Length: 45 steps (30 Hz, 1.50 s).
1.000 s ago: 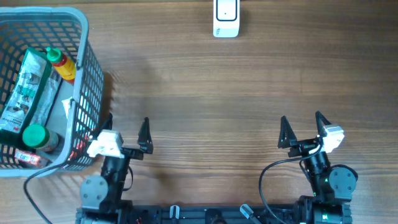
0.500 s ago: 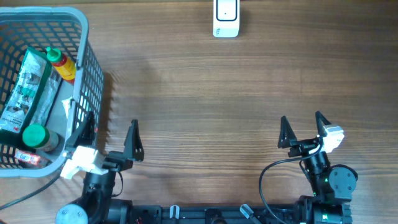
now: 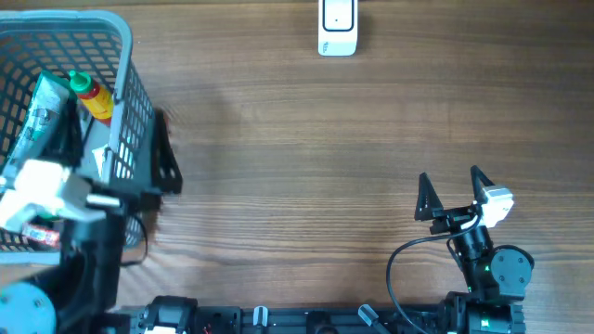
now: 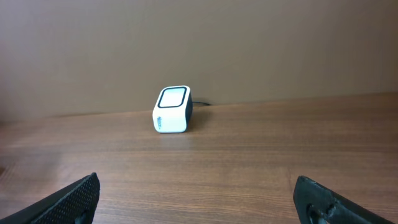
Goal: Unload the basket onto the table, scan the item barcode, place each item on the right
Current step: 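Reach the left gripper into the basket and grasp the red sauce bottle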
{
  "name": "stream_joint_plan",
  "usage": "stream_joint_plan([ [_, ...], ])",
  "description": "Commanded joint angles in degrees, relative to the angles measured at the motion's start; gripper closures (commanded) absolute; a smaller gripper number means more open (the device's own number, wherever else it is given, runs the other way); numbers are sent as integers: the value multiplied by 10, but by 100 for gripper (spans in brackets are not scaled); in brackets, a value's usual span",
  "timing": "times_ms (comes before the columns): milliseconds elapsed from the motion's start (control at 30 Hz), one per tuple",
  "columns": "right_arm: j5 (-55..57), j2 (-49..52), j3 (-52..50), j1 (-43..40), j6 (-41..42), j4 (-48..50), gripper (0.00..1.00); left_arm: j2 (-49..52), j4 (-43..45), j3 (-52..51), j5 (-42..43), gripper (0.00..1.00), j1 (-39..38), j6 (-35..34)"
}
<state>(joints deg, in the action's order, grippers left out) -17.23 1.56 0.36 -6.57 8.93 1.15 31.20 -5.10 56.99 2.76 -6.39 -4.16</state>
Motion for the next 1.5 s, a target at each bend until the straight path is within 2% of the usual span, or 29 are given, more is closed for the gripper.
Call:
stream_joint_plan([
  [0, 10, -2, -1, -3, 1, 2, 0, 46, 2, 43, -79, 0, -2, 20],
  [100, 10, -2, -1, -3, 1, 2, 0, 85, 35, 63, -163, 0, -2, 146],
  [167, 10, -2, -1, -3, 1, 2, 0, 112, 63, 75, -269, 0, -2, 196],
  [233, 10, -2, -1, -3, 1, 2, 0, 142, 82, 76, -335, 0, 16, 207],
  [433, 10, -2, -1, -3, 1, 2, 0, 258, 71, 76, -337, 0, 165, 202],
  [500, 10, -2, -1, -3, 1, 2, 0, 287, 65, 76, -318, 0, 201, 177],
  [600, 10, -2, -1, -3, 1, 2, 0, 334, 21, 76, -205, 0, 273, 93],
  [633, 10, -2, -1, -3, 1, 2, 0, 351, 4, 76, -136, 0, 299, 68],
  [700, 10, -2, -1, -3, 1, 2, 0, 395, -26, 76, 7, 0, 340, 67],
  [867, 10, -2, -1, -3, 1, 2, 0, 434, -57, 76, 7, 0, 353, 67],
  [967, 10, -2, -1, -3, 1, 2, 0, 469, -40, 76, 7, 0, 354, 77],
  [1100, 10, -2, -1, -3, 1, 2, 0, 549, -23, 76, 6, 0, 354, 129],
  [1300, 10, -2, -1, -3, 1, 2, 0, 617, 26, 76, 43, 0, 354, 127],
  [1467, 10, -2, -1, -3, 1, 2, 0, 661, 28, 76, 65, 0, 354, 127],
])
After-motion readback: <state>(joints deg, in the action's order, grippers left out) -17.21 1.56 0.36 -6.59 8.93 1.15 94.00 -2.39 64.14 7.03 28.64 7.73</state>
